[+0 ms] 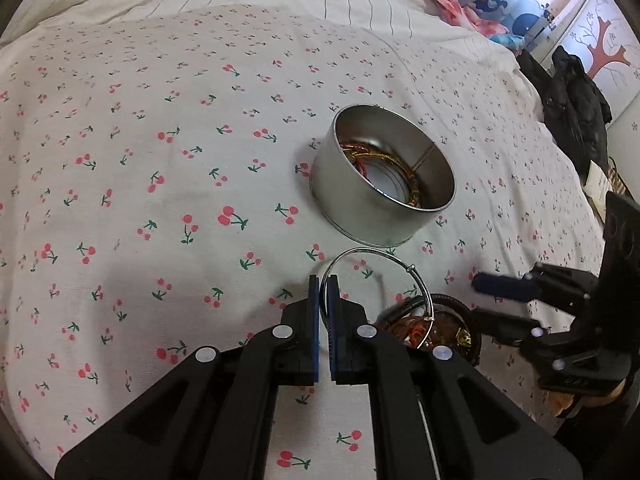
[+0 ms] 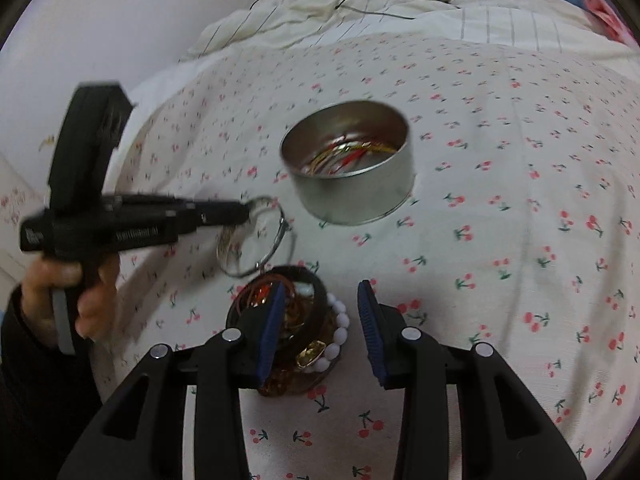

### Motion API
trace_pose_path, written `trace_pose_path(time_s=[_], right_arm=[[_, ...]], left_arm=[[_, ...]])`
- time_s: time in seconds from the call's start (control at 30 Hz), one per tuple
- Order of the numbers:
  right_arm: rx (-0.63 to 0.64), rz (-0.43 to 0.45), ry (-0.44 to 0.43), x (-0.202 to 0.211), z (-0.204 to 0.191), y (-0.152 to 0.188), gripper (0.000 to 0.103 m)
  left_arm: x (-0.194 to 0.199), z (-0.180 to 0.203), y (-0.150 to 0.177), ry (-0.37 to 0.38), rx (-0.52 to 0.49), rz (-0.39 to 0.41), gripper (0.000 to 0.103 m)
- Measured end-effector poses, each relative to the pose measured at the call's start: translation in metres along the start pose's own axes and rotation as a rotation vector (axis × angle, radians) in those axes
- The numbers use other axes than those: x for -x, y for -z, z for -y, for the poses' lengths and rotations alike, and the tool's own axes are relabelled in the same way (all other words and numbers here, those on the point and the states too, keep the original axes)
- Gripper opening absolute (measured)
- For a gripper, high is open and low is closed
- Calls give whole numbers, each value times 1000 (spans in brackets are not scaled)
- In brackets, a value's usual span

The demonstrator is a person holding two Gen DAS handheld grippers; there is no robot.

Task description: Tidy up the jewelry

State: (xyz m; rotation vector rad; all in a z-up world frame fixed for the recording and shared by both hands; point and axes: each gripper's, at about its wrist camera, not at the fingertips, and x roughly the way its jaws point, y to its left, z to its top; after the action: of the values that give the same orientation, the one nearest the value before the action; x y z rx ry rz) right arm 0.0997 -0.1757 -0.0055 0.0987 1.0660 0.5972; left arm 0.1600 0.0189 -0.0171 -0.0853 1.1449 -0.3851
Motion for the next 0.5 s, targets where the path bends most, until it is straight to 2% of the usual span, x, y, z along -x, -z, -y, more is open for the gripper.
trace_pose_path(time_s=[0.07, 0.2, 0.23, 0.37, 0.5], right_arm=[[5, -9, 2, -4, -1, 2, 26], [21, -25, 16, -11, -5, 5, 22], [24, -24, 17, -11, -6, 4, 18], [39, -3, 18, -10, -11, 5, 12], [34, 21, -12, -3, -10, 5, 10]], left_arm=[[0, -1, 0, -1, 2, 2, 3], [3, -4, 0, -3, 14, 11, 3], [3, -3, 0, -3, 16, 12, 3], [3, -4, 0, -3, 21, 14, 3], [6, -9, -2, -5, 41, 24, 3]])
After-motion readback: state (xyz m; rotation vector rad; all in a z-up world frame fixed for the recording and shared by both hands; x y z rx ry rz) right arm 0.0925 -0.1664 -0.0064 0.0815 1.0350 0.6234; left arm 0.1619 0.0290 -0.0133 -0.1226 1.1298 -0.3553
